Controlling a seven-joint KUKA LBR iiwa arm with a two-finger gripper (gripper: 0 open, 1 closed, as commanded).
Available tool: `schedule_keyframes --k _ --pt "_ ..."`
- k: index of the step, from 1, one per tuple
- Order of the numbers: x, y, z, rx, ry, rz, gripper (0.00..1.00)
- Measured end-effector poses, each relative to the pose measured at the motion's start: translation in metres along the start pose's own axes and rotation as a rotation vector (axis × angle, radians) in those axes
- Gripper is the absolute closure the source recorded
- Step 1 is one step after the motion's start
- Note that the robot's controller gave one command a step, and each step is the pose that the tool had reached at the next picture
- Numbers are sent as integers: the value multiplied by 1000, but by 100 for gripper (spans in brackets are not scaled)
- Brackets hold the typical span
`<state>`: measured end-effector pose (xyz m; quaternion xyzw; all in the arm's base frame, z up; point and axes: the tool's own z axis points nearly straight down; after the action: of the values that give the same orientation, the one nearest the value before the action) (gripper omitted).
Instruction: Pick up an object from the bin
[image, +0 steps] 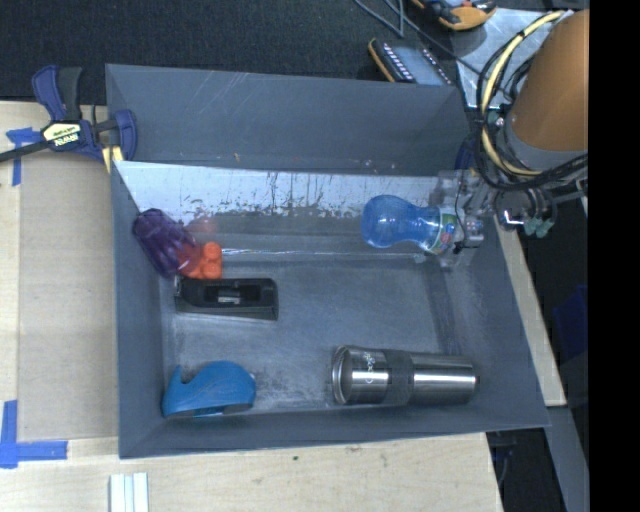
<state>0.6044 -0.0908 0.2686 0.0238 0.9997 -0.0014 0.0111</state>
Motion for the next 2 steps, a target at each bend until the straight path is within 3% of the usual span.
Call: schedule_keyframes --k 1,2 --pt "-10 -7 -70 0 2 -30 100" --pt "-7 10 109 0 -6 -10 100"
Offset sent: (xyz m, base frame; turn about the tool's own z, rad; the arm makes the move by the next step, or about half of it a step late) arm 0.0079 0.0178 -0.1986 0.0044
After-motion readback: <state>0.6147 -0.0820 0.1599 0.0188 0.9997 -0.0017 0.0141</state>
